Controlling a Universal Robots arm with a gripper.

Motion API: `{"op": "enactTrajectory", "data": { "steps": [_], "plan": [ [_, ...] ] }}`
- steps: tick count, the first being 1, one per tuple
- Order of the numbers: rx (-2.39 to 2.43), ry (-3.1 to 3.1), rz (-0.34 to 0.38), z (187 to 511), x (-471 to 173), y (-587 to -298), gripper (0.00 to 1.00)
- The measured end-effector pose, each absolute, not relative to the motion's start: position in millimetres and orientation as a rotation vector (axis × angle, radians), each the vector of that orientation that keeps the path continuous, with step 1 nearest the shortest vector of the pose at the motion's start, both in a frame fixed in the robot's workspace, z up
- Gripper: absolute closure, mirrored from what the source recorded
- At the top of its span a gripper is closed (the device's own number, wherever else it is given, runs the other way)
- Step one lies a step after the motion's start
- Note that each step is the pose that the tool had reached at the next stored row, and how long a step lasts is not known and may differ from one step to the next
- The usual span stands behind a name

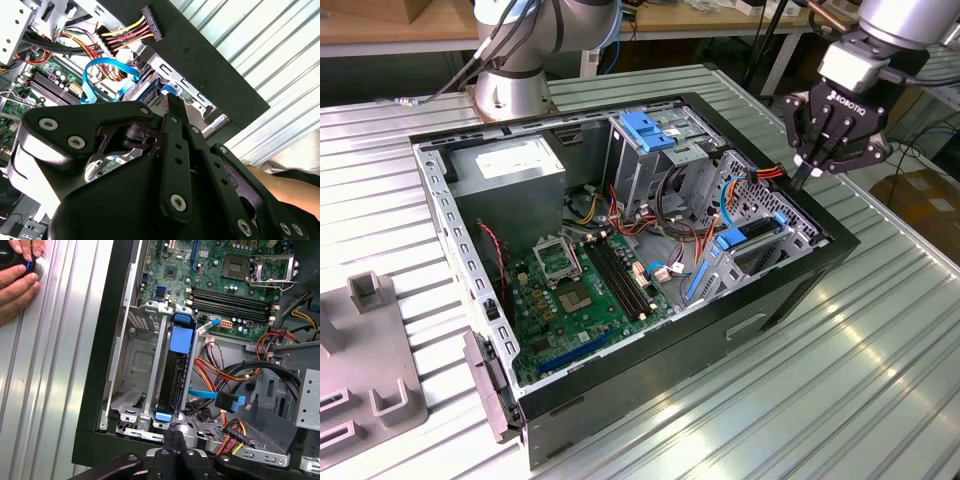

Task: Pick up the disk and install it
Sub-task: 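Insert the first disk wire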

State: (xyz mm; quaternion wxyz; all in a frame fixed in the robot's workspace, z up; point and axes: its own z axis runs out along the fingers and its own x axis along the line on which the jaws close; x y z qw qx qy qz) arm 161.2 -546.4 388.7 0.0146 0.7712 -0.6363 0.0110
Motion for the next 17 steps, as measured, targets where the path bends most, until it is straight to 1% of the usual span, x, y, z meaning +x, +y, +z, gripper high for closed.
{"op": "enactTrajectory", "data": {
  "steps": [10,17],
  "plan": [
    [2.425,-1.950,0.036,388.6,164.6,-542.8,0.90],
    [2.534,-1.807,0.040,388.1,164.7,-542.4,0.90]
  ]
}}
